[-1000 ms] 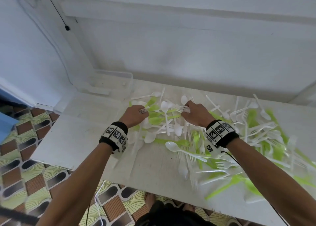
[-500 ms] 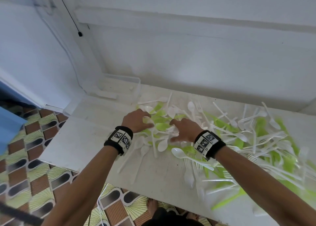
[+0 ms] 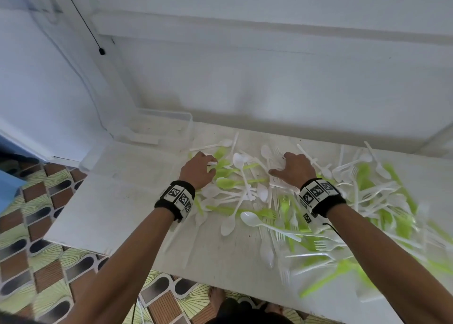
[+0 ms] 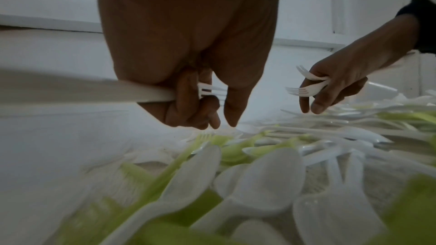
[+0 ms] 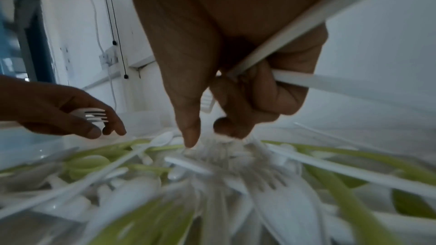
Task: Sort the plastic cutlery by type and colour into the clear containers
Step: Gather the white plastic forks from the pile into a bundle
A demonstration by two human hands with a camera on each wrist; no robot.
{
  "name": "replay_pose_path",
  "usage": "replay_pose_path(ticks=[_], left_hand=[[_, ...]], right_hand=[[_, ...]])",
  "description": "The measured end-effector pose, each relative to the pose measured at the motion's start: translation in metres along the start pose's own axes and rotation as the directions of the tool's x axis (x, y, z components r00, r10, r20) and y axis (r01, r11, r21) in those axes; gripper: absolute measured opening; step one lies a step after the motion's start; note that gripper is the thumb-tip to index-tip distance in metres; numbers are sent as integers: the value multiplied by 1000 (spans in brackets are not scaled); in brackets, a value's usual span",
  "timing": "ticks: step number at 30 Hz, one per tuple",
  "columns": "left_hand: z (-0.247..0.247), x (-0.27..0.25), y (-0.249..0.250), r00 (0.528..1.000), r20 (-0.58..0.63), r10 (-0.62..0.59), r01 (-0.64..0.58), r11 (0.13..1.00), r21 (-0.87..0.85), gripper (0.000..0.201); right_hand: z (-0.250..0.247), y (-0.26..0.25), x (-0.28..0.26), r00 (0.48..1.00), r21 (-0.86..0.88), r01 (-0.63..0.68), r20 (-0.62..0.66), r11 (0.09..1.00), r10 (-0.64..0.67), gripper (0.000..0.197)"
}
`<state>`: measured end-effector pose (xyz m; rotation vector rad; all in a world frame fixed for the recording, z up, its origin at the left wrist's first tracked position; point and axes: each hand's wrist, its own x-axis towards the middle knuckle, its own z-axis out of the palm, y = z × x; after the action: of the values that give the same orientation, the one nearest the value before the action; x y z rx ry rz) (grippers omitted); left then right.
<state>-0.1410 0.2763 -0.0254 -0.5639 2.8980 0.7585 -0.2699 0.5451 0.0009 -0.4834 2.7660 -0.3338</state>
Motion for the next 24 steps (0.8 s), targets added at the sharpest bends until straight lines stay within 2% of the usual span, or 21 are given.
replay_pose_path(ticks=[2, 4, 7, 14, 17, 20, 24], left_hand=[[4, 7, 10, 1000, 22, 17, -17, 1000, -7, 31], [8, 12, 22, 998, 20, 63, -62, 997, -47, 28], [15, 17, 41, 989, 2, 148, -147, 981, -130, 21], [30, 25, 86, 954, 2, 300, -293, 933, -208, 19], [35, 30, 100, 951, 23, 308, -297, 932, -207, 21], [43, 32, 111, 942, 106, 318, -299, 940, -166, 21], [52, 31, 118, 937, 163, 310, -257, 924, -282, 26]], right_hand=[[2, 3, -4, 998, 35, -21, 63, 999, 19, 41], [9, 8, -4, 997, 160, -37, 72, 986, 26, 30], [13, 14, -1, 996, 289, -58, 85, 955, 35, 29], [-2, 29, -2, 986, 653, -121, 164, 747, 16, 19], [-13, 29, -5, 994, 758, -91, 112, 646, 7, 19], [-20, 31, -4, 995, 772, -52, -10, 634, 95, 17], [-28, 34, -3, 989, 896, 15, -79, 443, 125, 11]])
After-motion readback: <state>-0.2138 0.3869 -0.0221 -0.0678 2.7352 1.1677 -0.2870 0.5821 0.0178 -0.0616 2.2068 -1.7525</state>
